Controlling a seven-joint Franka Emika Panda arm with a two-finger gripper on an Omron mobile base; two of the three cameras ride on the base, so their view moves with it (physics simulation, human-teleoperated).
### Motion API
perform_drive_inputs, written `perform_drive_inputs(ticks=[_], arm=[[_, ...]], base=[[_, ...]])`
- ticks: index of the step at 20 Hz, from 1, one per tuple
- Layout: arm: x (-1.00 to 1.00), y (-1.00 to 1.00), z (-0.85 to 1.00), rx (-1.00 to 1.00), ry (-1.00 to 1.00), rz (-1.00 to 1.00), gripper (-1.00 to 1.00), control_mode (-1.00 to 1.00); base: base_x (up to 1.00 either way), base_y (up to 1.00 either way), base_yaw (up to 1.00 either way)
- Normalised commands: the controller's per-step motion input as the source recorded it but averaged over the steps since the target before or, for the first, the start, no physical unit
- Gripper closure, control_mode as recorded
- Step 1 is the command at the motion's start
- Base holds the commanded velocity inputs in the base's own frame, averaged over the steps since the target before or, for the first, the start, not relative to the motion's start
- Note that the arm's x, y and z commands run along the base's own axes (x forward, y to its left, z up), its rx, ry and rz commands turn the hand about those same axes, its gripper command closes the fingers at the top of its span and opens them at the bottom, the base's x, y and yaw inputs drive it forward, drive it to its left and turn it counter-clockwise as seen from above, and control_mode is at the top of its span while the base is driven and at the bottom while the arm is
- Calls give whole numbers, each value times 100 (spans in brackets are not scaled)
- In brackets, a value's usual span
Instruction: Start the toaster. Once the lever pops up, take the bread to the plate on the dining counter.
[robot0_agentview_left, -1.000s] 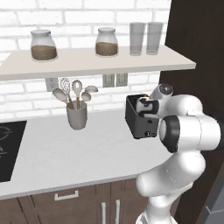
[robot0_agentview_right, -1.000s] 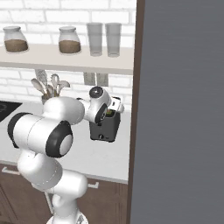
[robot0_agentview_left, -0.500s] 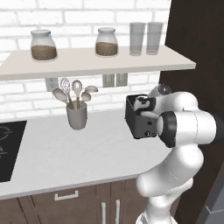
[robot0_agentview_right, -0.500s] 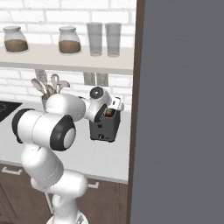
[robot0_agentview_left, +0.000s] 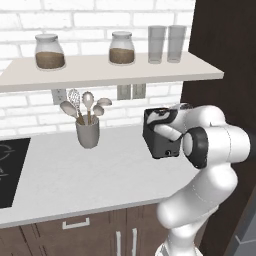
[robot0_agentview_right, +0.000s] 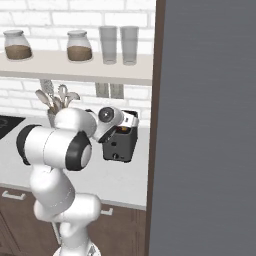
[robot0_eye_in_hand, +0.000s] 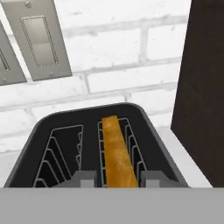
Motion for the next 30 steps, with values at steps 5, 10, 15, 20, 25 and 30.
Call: perform_drive_inputs(ticks=[5,10,15,20,25,30], arm=[[-1,-33,0,0,-7,0,100,-100],[-34,-23,44,0,-13,0,100,-100],[-61,-7,98,0,-24,0,100,-100],[-50,-4,100,0,-21,0,100,-100],[-33,0,100,0,-13,0,100,-100],[-41,2,75,0,3,0,100,-100]], base=[[0,0,0],[0,0,0],[0,0,0],[0,0,0],[0,0,0],[0,0,0]])
